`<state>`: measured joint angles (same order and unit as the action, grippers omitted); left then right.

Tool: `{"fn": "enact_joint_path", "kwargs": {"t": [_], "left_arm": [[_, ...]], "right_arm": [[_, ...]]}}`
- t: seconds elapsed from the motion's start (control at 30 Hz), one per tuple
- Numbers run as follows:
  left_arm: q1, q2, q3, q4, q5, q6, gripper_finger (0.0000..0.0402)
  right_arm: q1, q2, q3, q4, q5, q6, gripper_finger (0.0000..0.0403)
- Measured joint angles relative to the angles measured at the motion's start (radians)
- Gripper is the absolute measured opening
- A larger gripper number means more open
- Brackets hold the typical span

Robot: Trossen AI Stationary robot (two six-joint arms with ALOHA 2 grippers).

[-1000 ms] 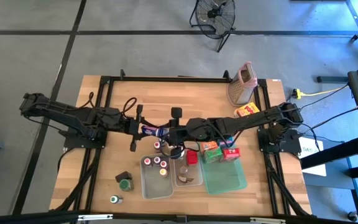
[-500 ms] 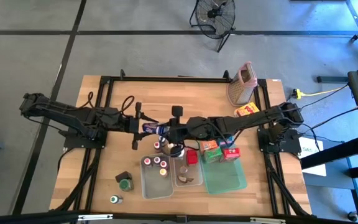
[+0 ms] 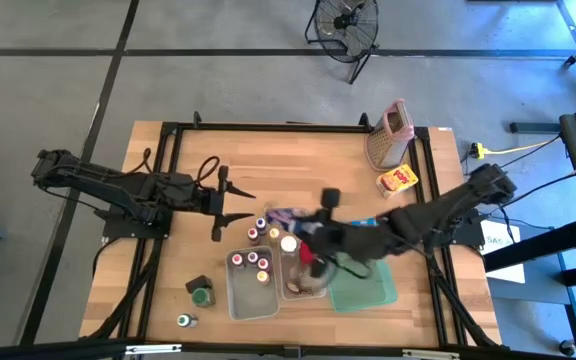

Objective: Pick & Place Kitchen Items
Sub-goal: Put the blue cereal box into the blue bin

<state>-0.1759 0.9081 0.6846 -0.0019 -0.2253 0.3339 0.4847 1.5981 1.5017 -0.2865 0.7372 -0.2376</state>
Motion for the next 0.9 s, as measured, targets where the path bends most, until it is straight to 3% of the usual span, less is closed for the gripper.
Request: {"fn": "enact_joint_path", "kwargs": {"t": [0.4, 0.57, 0.8, 0.9], "left_arm": [[0.0, 0.0, 0.0, -0.003, 0.001, 0.001, 0.02], [0.0, 0.0, 0.0, -0.003, 0.003, -0.006, 0.0197], [0.0, 0.0, 0.0, -0.003, 0.003, -0.006, 0.0198], [0.0, 0.0, 0.0, -0.003, 0.003, -0.006, 0.0197]], "right_arm": [[0.221, -0.278, 0.001, -0.566, 0.027, 0.381, 0.0112], [0.332, -0.387, -0.035, -0.772, 0.096, 0.584, 0.0112], [0.537, -0.568, -0.26, -0.799, 0.265, 0.783, 0.0112], [0.619, -0.644, -0.398, -0.723, 0.365, 0.866, 0.0112]]}}
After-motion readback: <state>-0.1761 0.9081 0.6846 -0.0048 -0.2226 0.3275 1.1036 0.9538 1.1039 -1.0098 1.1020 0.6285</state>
